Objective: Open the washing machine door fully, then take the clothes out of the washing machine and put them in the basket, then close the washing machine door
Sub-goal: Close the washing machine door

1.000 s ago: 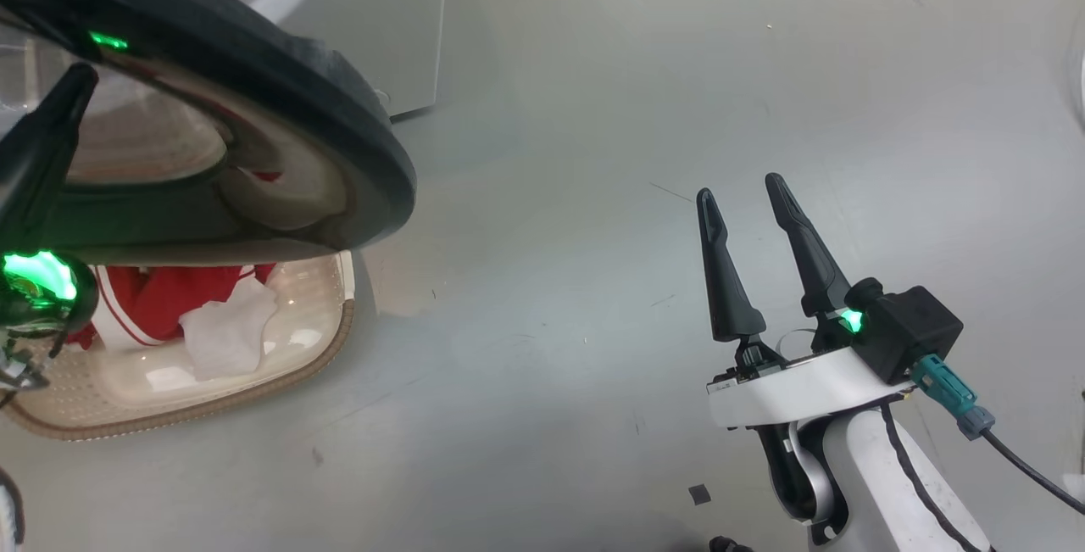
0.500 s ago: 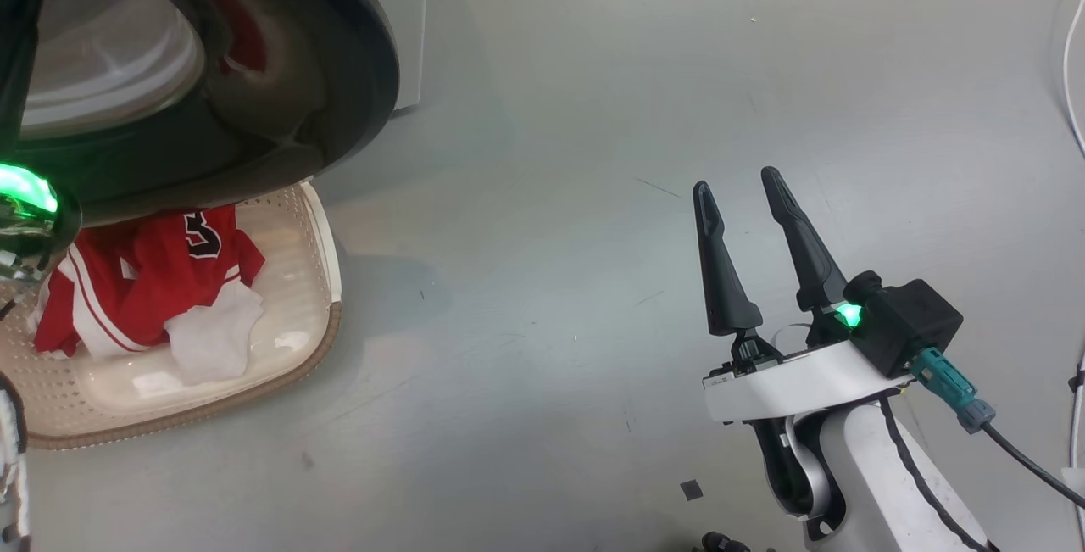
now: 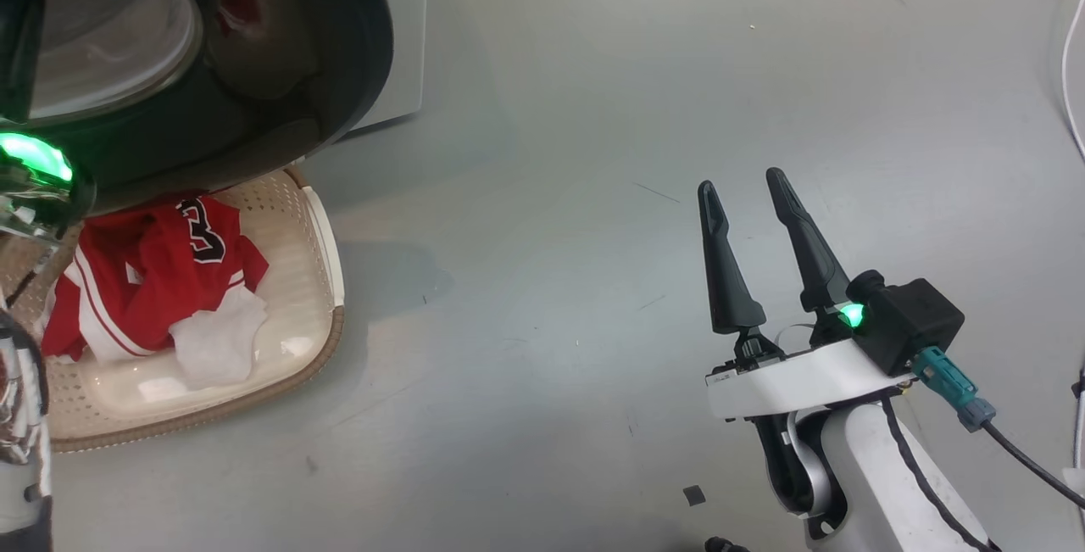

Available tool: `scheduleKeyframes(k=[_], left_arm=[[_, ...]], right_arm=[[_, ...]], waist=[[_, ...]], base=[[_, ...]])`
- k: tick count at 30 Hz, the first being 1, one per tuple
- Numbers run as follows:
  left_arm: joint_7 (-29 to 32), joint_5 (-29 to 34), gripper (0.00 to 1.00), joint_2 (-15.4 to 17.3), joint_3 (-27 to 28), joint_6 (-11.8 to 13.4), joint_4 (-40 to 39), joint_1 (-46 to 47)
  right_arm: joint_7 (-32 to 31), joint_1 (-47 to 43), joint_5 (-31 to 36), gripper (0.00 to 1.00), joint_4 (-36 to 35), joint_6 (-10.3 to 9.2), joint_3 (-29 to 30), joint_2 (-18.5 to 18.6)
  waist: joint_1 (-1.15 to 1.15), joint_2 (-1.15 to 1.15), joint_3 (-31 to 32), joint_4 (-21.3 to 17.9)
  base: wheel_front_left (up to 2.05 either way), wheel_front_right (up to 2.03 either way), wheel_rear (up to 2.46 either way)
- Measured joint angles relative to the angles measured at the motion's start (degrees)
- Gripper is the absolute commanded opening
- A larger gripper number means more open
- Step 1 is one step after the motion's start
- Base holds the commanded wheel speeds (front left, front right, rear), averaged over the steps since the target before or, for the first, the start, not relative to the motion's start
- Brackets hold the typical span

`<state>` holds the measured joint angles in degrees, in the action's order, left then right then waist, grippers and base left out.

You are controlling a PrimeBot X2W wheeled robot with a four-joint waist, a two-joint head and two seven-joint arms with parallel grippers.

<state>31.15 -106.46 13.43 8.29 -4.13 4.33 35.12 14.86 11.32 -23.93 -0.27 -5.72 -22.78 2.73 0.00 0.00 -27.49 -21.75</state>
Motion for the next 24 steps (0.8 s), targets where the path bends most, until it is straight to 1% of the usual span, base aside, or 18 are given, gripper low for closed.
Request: scheduleKeyframes(k=[3,11,14,22,24], left_arm=[[0.0,0.0,0.0,-1.7,-0.4,-0.7,1.1,0.0],[0.0,-1.9,0.0,-3.2,1.4,-2.2,2.0,-1.9],[0.0,-3.6,0.0,-5.3,3.2,-2.7,2.1,-5.4],[0.4,-7.0,0.0,-10.7,5.3,-2.8,2.1,-13.6],[0.6,-7.0,0.0,-11.5,5.8,-2.8,1.4,-15.6]], right_arm=[[0.0,0.0,0.1,1.0,0.2,-0.02,0.5,0.0],[0.0,0.0,0.9,1.0,0.9,-0.07,1.6,0.0],[0.0,0.0,1.9,1.0,1.6,-0.07,2.5,0.0],[0.0,-0.1,3.9,1.0,3.2,-0.04,4.1,0.0],[0.0,-0.1,4.4,1.0,3.7,0.01,4.3,0.0]], waist=[[0.0,0.0,0.4,0.7],[0.0,0.0,1.3,2.6],[0.0,0.0,2.1,3.9],[0.0,0.0,4.1,7.1],[0.0,0.0,4.7,8.0]], base=[[0.0,0.0,0.0],[0.0,0.0,0.0],[0.0,0.0,0.0],[0.0,0.0,0.0],[0.0,0.0,0.0]])
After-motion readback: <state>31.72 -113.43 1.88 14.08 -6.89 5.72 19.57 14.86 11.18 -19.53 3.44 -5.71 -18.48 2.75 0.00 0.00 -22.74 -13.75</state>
